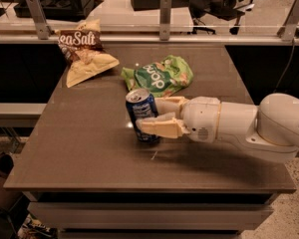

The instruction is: Place pepsi can upright

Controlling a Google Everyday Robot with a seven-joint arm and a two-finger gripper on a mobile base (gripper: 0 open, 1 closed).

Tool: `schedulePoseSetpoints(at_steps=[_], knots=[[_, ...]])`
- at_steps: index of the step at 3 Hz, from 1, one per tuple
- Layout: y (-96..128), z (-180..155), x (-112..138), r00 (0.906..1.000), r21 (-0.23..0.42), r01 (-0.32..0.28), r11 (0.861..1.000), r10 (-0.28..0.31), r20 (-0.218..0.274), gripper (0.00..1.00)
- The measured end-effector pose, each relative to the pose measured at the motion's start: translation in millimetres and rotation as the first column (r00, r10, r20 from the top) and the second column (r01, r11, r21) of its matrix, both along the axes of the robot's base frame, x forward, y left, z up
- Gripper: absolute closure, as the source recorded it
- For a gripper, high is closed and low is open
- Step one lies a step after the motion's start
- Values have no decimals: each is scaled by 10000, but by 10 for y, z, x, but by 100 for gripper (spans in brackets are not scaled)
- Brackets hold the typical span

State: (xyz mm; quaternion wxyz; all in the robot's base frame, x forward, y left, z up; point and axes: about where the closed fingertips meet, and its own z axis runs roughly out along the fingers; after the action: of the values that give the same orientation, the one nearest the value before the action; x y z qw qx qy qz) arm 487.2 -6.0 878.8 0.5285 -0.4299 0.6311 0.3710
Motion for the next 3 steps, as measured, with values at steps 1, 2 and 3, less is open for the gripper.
schedulePoseSetpoints(at_steps=[1,2,3], knots=[[-48,-59,5,9998,446,162,9989,-156,-143,100],[-82,-112,30,9993,834,268,9962,-246,-271,100],[-61,-104,25,9994,829,229,9963,-208,-259,84]])
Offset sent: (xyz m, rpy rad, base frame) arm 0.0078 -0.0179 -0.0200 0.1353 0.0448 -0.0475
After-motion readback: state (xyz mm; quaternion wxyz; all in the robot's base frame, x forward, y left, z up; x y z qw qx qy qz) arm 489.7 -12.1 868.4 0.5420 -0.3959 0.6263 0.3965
